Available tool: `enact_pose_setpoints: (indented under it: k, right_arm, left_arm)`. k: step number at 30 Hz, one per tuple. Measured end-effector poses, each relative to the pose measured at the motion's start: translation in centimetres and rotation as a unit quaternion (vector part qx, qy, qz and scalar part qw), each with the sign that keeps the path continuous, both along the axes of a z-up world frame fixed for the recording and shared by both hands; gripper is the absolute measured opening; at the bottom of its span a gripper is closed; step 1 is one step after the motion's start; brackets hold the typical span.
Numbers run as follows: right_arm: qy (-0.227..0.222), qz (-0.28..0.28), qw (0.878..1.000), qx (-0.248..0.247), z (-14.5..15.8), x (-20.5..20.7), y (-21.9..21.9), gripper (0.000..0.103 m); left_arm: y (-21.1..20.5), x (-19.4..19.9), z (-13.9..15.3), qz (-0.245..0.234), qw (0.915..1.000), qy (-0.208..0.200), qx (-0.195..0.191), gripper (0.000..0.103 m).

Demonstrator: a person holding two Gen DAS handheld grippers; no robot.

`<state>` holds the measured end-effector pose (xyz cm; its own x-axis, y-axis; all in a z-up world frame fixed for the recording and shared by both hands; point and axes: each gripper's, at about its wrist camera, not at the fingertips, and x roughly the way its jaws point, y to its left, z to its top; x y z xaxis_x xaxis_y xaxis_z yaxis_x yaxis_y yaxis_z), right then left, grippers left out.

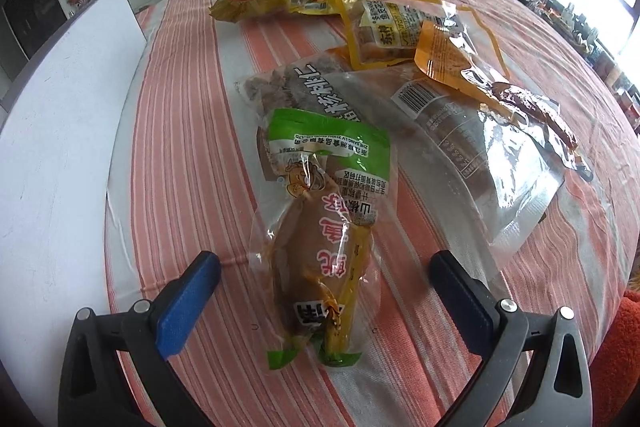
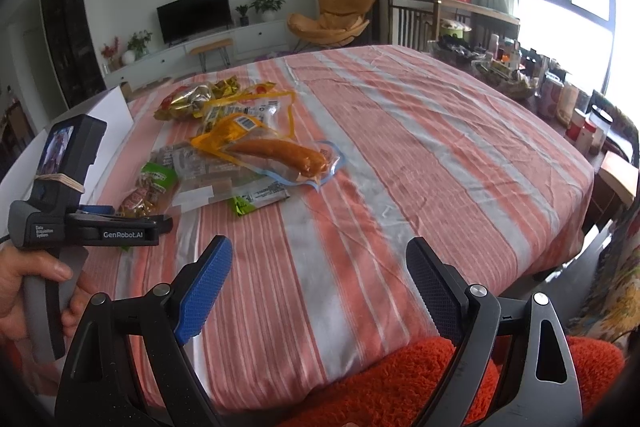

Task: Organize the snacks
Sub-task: 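Move the left tool toward the green-labelled sausage pack, then close the left tool on the green-labelled pack while the right tool approaches the orange sausage pack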

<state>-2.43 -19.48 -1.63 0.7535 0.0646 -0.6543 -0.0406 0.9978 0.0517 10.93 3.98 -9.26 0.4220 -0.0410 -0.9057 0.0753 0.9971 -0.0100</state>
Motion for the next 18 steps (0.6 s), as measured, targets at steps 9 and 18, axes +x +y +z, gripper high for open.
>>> enact_pose_setpoints:
  k: [9,18]
  right_arm:
    - [0.002,0.0,1.0,0.002,-0.1,0.0,-0.1,0.091]
    - [0.013,0.002,1.0,0.012,-0.5,0.3,-0.4,0.091]
  left_arm:
    - [0.3,1.1,0.6,-0.017,0.9998,0.011,-0.002,0.087]
    - [1.6,-1.8,1.7,0.014,0.999,-0.013,-0.039,0.043]
